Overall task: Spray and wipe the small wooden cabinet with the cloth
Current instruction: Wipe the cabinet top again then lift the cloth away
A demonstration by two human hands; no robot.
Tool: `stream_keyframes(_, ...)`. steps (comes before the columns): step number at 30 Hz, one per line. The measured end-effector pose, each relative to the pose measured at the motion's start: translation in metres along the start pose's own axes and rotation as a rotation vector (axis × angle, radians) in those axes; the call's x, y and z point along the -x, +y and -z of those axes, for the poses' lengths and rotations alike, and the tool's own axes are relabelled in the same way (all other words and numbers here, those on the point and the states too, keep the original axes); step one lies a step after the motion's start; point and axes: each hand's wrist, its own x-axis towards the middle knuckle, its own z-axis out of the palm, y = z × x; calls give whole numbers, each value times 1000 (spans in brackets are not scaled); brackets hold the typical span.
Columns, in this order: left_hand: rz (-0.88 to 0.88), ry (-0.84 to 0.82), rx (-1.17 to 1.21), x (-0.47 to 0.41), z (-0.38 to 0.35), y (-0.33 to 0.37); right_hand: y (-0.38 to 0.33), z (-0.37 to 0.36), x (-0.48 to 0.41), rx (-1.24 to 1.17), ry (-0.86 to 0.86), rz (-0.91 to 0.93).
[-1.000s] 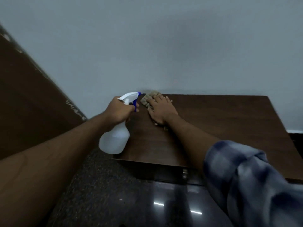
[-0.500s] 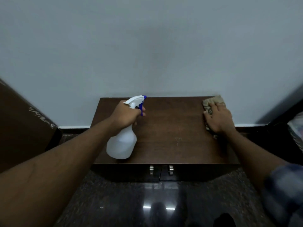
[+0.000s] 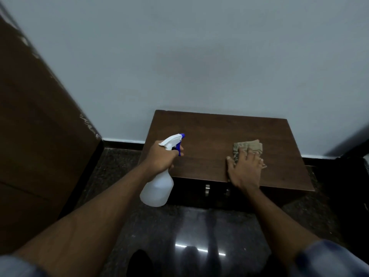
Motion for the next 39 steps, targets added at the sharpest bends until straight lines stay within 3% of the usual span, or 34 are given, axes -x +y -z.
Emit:
stream_keyframes(8, 89, 192, 86, 24, 76, -46, -196, -50, 47, -87, -117, 382)
stream_keyframes(12, 125, 313, 114, 34, 105, -71, -235, -66, 72, -150, -132, 860)
stream_keyframes(14, 127, 375, 125, 39, 112, -78, -232, -69, 73, -227, -159, 1002)
stream_keyframes(16, 126, 411, 140, 45, 117, -77, -226, -59, 74, -423, -266, 901)
stream_keyframes(19, 110, 424, 183, 54, 125, -65, -232, -22, 83, -939, -449, 426)
stream_keyframes(22, 67, 435, 232, 67, 133, -40, -231, 14, 80, -1410, -429, -39)
stream_keyframes(25, -6, 447, 259, 88, 143, -8, -225, 67, 77, -1769, -645, -330)
stream_keyframes(27, -38, 452, 289, 106, 152, 16, -216, 106, 74, -1877, -727, -332)
stream_keyframes(34, -190, 534, 308, 170, 194, 104, -213, 246, 88, -2096, -571, -141)
stream_keyframes(39, -277, 624, 325, 220, 229, 153, -225, 323, 113, -2161, -576, -77)
